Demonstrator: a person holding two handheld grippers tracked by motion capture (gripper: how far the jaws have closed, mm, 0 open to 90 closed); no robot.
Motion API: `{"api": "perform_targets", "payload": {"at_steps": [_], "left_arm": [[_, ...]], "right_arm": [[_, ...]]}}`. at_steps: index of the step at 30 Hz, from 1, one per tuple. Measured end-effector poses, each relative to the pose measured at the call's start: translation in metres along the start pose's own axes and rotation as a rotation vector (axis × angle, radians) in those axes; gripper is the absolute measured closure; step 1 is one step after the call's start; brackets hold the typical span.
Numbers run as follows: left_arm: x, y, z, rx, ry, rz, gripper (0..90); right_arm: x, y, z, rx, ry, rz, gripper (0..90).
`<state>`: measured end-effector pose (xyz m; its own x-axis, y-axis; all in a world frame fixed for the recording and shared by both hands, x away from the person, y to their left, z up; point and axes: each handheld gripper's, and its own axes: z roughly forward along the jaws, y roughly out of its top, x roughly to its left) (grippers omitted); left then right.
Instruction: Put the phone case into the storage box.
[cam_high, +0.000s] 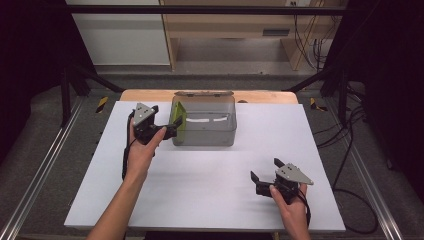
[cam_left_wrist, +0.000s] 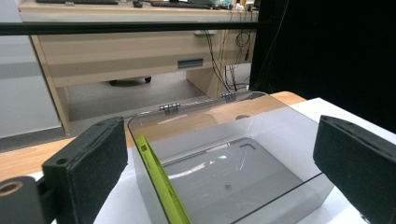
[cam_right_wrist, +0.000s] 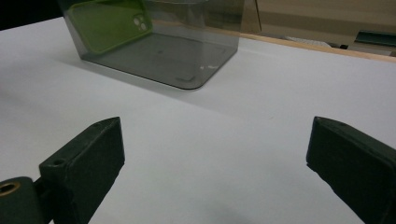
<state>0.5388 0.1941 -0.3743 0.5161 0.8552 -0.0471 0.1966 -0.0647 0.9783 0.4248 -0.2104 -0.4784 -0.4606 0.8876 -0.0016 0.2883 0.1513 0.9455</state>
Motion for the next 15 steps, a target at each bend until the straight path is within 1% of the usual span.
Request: {"api": "perform_targets", "payload": {"at_steps": [8,15], "left_arm": [[0.007,-0.001,-0.017,-0.026,0.007,-0.011,2.7],[0.018,0.001,-0.029,-0.04,0.021,-0.014,2.4]], "right_arm": [[-0.001,0.0,-0.001,-0.003,0.003,0.003,4.7],[-0.001,0.0,-0.001,-0.003,0.007,0.006,4.4]]}}
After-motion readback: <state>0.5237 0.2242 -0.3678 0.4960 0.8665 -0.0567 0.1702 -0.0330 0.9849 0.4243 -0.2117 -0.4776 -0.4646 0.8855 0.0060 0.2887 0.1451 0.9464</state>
